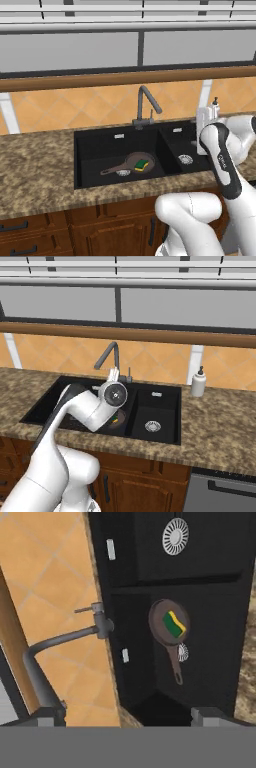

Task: Pick the pan and sponge and place them into the sink. Then turn on the water.

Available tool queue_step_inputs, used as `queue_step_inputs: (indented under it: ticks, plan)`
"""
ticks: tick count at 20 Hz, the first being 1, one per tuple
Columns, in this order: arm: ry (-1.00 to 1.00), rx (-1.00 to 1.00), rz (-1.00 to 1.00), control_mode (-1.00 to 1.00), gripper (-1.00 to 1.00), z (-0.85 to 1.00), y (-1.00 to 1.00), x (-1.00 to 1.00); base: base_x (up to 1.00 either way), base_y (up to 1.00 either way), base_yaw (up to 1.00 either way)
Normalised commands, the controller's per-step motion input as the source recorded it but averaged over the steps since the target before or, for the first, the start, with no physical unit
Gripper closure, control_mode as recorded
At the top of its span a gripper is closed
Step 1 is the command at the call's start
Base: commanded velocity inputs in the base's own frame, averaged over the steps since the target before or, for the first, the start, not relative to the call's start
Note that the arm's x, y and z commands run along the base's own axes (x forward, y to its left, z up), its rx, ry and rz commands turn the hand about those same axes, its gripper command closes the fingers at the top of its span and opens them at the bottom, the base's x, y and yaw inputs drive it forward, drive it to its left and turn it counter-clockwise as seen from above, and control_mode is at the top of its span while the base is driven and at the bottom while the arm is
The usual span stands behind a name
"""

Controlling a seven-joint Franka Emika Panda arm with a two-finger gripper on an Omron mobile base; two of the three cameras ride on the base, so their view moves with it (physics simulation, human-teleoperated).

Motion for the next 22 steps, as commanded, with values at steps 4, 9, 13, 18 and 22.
queue_step_inputs:
  ticks: [4,9,13,18,22]
  plan:
    - [0.0,0.31,-0.08,-1.0,-1.0,0.0,-0.34,0.0,0.0,0.0,0.0]
    - [0.0,0.29,-0.09,-1.0,-1.0,0.0,-0.14,0.06,0.0,0.0,0.0]
    - [0.0,0.24,-0.18,-1.0,-1.0,0.0,0.0,0.33,0.0,0.0,0.0]
    - [0.01,0.23,-0.13,-1.0,-1.0,0.0,0.0,0.58,0.0,0.0,0.0]
    - [0.06,0.21,-0.03,-1.0,-1.0,0.0,-0.08,0.68,0.0,0.0,0.0]
